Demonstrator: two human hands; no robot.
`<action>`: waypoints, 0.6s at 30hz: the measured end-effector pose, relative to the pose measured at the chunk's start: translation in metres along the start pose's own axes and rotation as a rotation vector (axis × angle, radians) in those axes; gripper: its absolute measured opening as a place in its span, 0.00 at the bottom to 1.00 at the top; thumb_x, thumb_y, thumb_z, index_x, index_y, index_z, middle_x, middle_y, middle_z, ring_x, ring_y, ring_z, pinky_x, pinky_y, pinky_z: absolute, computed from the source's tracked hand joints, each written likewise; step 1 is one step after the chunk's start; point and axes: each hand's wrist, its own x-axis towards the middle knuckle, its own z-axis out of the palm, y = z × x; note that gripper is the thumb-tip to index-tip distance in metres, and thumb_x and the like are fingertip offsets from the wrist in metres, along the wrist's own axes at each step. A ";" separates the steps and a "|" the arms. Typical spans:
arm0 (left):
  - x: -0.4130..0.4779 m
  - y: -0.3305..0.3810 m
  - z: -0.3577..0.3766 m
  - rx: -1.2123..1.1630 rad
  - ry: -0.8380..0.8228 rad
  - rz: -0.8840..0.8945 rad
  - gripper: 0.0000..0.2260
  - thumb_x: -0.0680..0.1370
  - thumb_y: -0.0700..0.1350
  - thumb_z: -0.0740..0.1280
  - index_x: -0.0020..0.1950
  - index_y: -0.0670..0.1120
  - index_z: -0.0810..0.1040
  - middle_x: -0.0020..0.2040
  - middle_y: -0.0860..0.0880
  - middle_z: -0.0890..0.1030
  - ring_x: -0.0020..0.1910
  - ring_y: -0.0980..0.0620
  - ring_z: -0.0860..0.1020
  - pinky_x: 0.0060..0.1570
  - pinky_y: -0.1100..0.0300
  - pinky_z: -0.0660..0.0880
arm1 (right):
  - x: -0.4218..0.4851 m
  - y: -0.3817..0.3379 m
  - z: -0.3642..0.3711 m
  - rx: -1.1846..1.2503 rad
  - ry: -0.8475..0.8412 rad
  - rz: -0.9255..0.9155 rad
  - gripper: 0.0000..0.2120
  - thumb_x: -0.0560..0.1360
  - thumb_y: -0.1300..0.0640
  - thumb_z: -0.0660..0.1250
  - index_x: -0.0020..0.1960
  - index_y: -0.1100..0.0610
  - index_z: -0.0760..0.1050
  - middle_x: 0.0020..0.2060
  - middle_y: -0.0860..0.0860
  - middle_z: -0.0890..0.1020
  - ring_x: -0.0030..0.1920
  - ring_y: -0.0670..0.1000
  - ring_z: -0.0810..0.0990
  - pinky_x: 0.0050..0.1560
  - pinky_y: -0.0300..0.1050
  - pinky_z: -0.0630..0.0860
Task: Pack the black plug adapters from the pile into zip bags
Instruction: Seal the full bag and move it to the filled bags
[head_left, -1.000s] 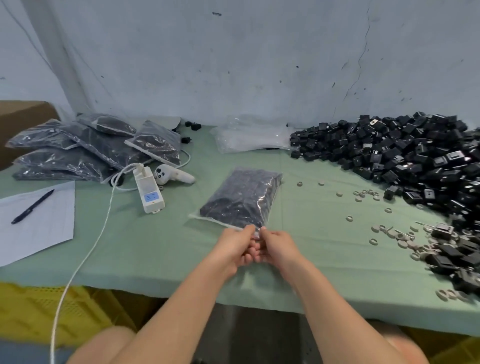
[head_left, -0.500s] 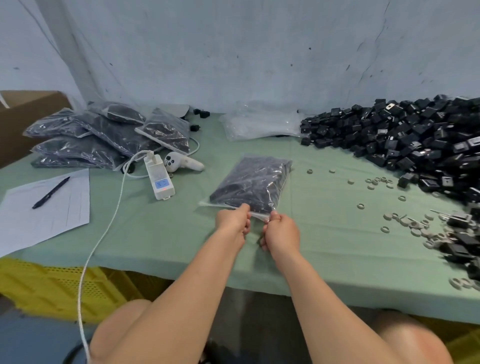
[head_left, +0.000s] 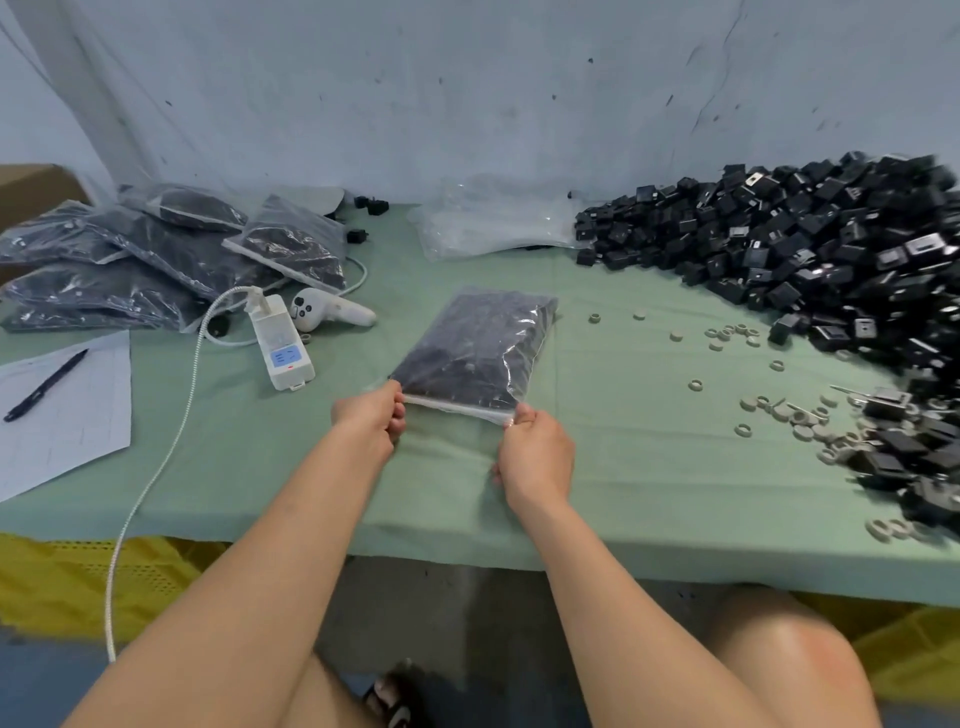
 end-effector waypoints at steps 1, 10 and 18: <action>0.006 0.002 -0.006 0.001 0.006 0.001 0.14 0.80 0.35 0.61 0.34 0.44 0.68 0.19 0.52 0.69 0.12 0.61 0.62 0.13 0.71 0.55 | -0.001 0.000 -0.001 0.004 -0.008 0.008 0.18 0.84 0.53 0.53 0.56 0.61 0.78 0.49 0.61 0.83 0.50 0.63 0.82 0.55 0.55 0.78; 0.053 0.030 -0.124 0.170 0.251 0.138 0.14 0.81 0.41 0.56 0.36 0.44 0.68 0.17 0.50 0.72 0.12 0.60 0.67 0.15 0.74 0.61 | -0.006 0.008 -0.020 0.343 0.044 0.029 0.17 0.85 0.52 0.51 0.43 0.55 0.73 0.33 0.53 0.77 0.21 0.45 0.75 0.29 0.48 0.79; 0.030 0.017 -0.069 0.310 0.055 0.306 0.12 0.82 0.38 0.58 0.39 0.42 0.72 0.37 0.41 0.74 0.25 0.49 0.74 0.19 0.68 0.71 | -0.003 0.006 -0.029 0.379 0.244 0.063 0.05 0.82 0.54 0.54 0.53 0.52 0.67 0.50 0.54 0.80 0.40 0.53 0.82 0.41 0.46 0.74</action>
